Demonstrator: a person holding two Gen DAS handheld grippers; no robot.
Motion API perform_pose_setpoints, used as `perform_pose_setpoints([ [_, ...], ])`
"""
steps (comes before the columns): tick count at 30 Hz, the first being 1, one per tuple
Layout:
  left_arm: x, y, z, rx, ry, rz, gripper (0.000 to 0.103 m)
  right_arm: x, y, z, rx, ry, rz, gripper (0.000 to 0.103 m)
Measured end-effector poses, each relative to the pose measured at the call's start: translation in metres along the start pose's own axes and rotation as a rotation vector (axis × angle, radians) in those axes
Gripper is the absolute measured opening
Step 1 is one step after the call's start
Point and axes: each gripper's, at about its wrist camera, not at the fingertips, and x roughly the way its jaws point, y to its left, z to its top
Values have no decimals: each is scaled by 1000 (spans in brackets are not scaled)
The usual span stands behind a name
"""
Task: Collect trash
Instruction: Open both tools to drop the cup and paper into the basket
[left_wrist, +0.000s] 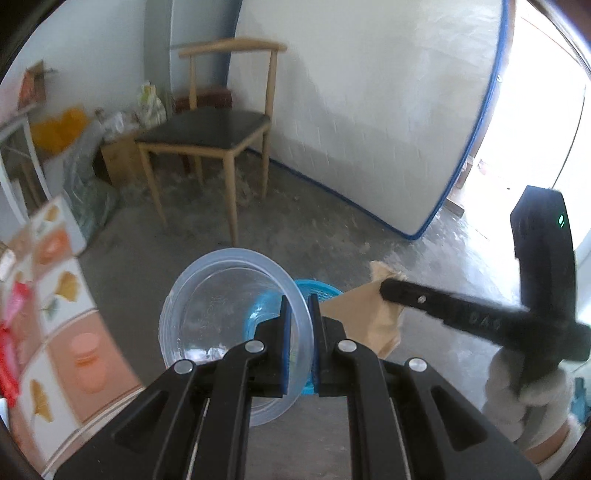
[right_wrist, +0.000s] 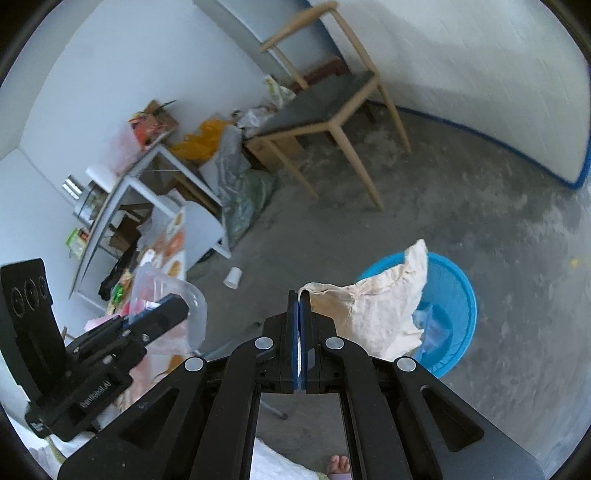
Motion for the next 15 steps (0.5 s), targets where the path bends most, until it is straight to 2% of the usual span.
perform_pose_setpoints([
  [6,53,-3,12,-34,87,-40,8,27,-28,5,51,36,-56,0],
  [8,65,-5,16,-31,99,-45,9,37,-38,8,71,44,-90,4],
  [10,75,-6,19,-26,110,-49,19,44,-46,7,91,56,-115,14],
  [11,79,-5,20,-29,118,-48,30,46,-48,6,96,59,-128,17],
  [12,82,-5,20,-34,122,-49,37,48,-51,5,100,60,-144,23],
  [15,86,-1,18,-57,120,-61,44,51,-57,0,109,63,-157,25],
])
